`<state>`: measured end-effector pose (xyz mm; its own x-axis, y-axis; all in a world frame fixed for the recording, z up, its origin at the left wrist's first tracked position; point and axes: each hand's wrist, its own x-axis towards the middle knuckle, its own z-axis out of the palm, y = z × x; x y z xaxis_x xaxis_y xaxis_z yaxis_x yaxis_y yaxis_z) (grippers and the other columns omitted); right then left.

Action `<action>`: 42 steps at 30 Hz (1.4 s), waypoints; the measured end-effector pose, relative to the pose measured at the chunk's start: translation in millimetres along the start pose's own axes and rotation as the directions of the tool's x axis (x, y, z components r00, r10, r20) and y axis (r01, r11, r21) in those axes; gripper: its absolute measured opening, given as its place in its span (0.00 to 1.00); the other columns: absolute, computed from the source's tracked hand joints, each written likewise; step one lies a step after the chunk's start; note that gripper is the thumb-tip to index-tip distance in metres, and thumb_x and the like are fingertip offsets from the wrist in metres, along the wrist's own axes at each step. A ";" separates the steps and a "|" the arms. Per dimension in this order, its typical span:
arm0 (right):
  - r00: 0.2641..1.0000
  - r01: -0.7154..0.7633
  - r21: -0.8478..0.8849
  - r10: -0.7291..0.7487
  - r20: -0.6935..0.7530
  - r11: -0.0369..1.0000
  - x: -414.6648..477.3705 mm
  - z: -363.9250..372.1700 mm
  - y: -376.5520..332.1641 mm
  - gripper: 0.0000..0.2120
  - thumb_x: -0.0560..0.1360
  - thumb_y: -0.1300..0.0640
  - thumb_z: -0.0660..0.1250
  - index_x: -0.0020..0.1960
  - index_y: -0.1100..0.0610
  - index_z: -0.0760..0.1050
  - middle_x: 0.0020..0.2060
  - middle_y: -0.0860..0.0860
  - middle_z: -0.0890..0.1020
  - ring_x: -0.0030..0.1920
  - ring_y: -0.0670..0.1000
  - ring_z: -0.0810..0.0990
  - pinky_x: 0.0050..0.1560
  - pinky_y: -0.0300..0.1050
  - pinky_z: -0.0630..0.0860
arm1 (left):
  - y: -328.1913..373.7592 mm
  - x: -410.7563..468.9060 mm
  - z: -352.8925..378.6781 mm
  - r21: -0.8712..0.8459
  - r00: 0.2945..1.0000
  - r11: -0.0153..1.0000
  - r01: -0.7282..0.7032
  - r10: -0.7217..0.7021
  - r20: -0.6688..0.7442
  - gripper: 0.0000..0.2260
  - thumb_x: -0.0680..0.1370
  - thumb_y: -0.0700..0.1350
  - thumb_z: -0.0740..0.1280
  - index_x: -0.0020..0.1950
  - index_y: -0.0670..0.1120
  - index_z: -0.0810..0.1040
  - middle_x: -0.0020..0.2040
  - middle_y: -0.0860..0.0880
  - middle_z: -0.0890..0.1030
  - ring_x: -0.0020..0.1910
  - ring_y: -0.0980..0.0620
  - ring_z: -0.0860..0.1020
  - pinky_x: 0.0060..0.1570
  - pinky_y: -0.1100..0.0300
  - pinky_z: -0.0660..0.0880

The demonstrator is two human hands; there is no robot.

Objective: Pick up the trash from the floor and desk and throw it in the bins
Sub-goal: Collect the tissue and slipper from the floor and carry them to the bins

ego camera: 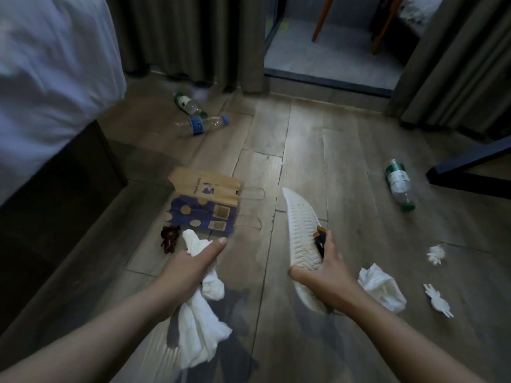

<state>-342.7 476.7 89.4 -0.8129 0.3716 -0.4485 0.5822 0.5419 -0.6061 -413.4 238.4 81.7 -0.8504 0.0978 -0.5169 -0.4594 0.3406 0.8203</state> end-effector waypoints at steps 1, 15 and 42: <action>1.000 0.009 0.008 -0.009 0.004 1.000 -0.7 -3.3 -8.7 0.60 0.53 0.35 0.68 0.76 0.40 0.36 0.71 0.51 0.63 0.68 0.57 0.65 0.66 0.60 0.68 | 9.7 4.6 -3.7 -0.025 1.000 1.000 -0.011 0.011 0.011 0.32 0.66 0.69 0.69 0.51 0.41 0.78 0.41 0.46 0.78 0.41 0.48 0.78 0.47 0.56 0.74; 0.999 0.024 0.200 -0.014 -0.050 0.979 -97.2 -177.1 -222.6 0.59 0.54 0.38 0.69 0.77 0.42 0.40 0.71 0.50 0.65 0.66 0.52 0.69 0.66 0.52 0.70 | 251.1 -83.5 -101.9 -0.241 0.996 0.969 -0.048 0.029 -0.078 0.30 0.56 0.70 0.70 0.36 0.42 0.79 0.29 0.46 0.78 0.32 0.46 0.77 0.42 0.53 0.73; 0.917 0.236 0.232 -0.137 -0.376 0.944 -500.1 -725.4 -428.7 0.58 0.58 0.35 0.69 0.77 0.41 0.37 0.73 0.46 0.63 0.56 0.41 0.64 0.50 0.38 0.66 | 799.8 -508.1 -32.2 -0.280 0.753 0.791 -0.544 0.607 0.254 0.15 0.68 0.56 0.72 0.28 0.51 0.72 0.25 0.51 0.71 0.28 0.48 0.72 0.37 0.53 0.68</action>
<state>-198.6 605.3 1050.0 -0.8314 0.5497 -0.0813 0.3617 0.4244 -0.8301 -357.0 431.1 1008.4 -0.8542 0.5178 0.0470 0.0273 -0.0456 0.9986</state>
